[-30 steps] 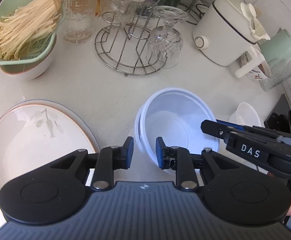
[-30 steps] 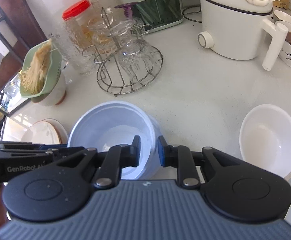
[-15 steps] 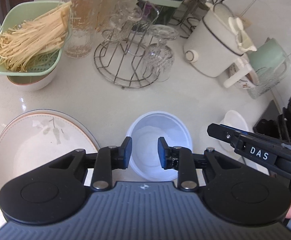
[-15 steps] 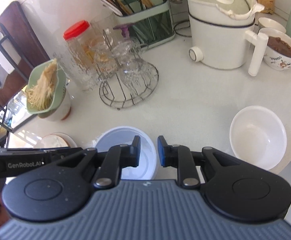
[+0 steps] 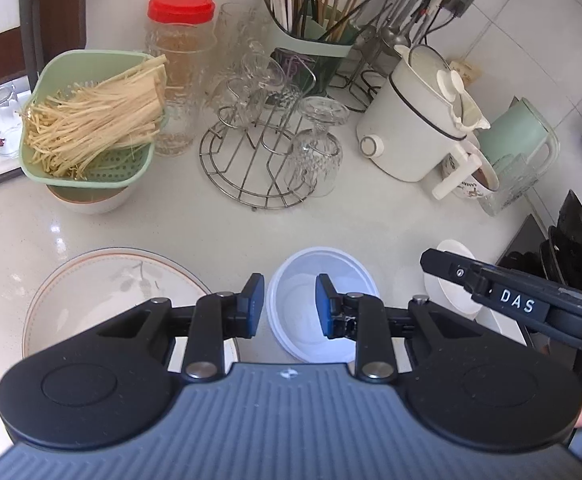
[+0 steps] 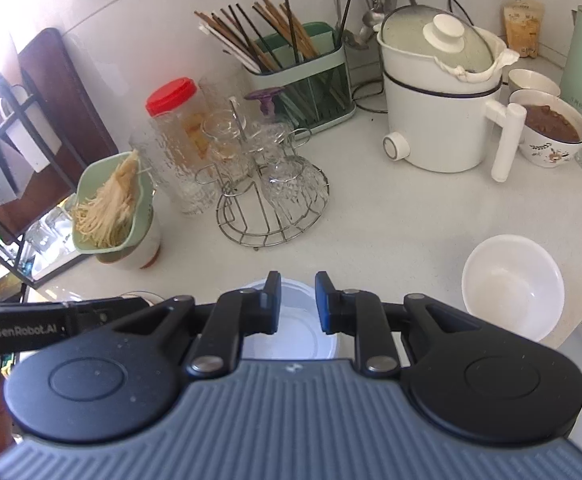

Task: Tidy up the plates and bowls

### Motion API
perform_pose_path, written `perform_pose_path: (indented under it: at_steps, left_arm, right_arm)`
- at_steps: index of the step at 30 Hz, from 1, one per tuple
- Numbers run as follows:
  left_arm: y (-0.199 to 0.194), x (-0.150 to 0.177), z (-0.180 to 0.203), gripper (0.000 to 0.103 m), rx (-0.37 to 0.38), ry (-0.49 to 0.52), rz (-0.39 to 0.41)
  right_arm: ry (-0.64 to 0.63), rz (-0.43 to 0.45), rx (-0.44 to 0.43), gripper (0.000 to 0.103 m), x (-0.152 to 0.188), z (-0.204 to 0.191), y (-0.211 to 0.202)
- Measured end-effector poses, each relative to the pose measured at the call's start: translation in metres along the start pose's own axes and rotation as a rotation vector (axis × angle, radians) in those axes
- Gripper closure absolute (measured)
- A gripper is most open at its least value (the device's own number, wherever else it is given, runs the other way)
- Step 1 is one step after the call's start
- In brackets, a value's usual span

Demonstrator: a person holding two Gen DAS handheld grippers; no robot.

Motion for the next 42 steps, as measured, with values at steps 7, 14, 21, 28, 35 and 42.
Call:
perform_pose_path:
  at_steps: [7,14,21,28,35,42]
  left_arm:
    - [0.005,0.005,0.016,0.071,0.029,0.050,-0.014]
    - [0.019,0.002,0.041,0.071,0.050,0.097,-0.035]
    - [0.036,-0.010,0.072,0.071,0.069,0.166,-0.063]
    - [0.062,-0.024,0.105,0.068,0.090,0.232,-0.102]
    - [0.094,-0.034,0.139,0.062,0.103,0.274,-0.154]
    - [0.129,-0.045,0.165,0.050,0.090,0.280,-0.211]
  right_arm:
    - [0.038,0.013,0.040,0.080,0.012,0.009,-0.012]
    - [0.084,0.026,0.078,0.080,0.018,0.033,-0.020]
    - [0.185,0.044,0.116,0.080,0.021,0.066,-0.025]
    - [0.231,0.073,0.170,0.080,0.023,0.094,-0.033]
    - [0.325,0.067,0.222,0.080,0.025,0.135,-0.033]
    - [0.339,0.050,0.252,0.080,0.019,0.167,-0.020]
Point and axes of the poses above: each gripper's, at about its wrist camera, not at the fingertips, and y roughly the way its jaws point, z to its right, x to its underside, the point moved 2 cm from there along y, roughly the way its jaws point, and after that the axes turned 9 degrees about -z, right-handed, at the moved point
